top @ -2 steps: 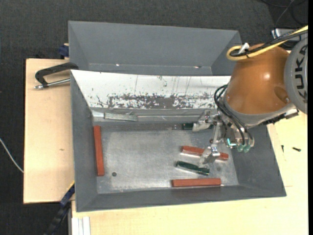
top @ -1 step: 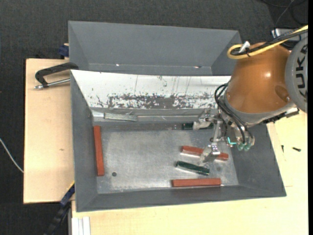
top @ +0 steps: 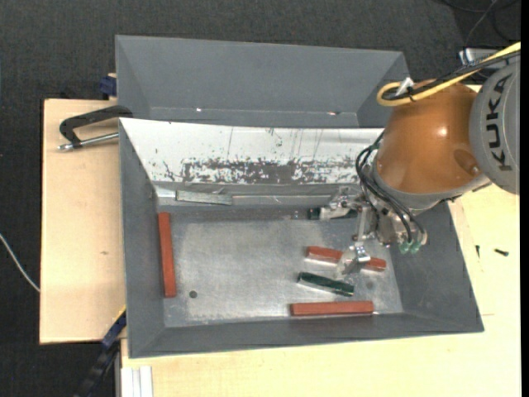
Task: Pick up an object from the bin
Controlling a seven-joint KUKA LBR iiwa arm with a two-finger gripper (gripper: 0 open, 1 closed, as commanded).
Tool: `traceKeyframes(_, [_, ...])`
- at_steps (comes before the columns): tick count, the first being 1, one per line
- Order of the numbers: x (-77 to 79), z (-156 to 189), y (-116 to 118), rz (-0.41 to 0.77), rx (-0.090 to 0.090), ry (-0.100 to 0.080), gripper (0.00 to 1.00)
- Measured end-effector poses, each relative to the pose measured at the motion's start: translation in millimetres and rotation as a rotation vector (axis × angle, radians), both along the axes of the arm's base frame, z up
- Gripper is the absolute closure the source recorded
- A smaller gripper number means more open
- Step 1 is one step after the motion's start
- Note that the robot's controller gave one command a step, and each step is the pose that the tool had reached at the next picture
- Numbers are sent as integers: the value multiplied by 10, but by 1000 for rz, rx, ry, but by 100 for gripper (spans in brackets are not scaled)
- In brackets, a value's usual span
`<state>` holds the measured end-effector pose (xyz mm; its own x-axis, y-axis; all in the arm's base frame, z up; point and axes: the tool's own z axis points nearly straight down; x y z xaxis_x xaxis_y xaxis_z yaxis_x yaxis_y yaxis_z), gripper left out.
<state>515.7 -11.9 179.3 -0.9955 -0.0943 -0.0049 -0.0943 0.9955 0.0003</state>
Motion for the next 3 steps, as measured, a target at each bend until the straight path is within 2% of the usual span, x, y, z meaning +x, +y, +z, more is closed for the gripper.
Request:
traceKeyframes(1, [34,-663,-26,14,0,0,0])
traceKeyframes(2, [103,-1030,-423,145,-1,-2,100])
traceKeyframes(3, [103,-1030,-423,145,-1,-2,100])
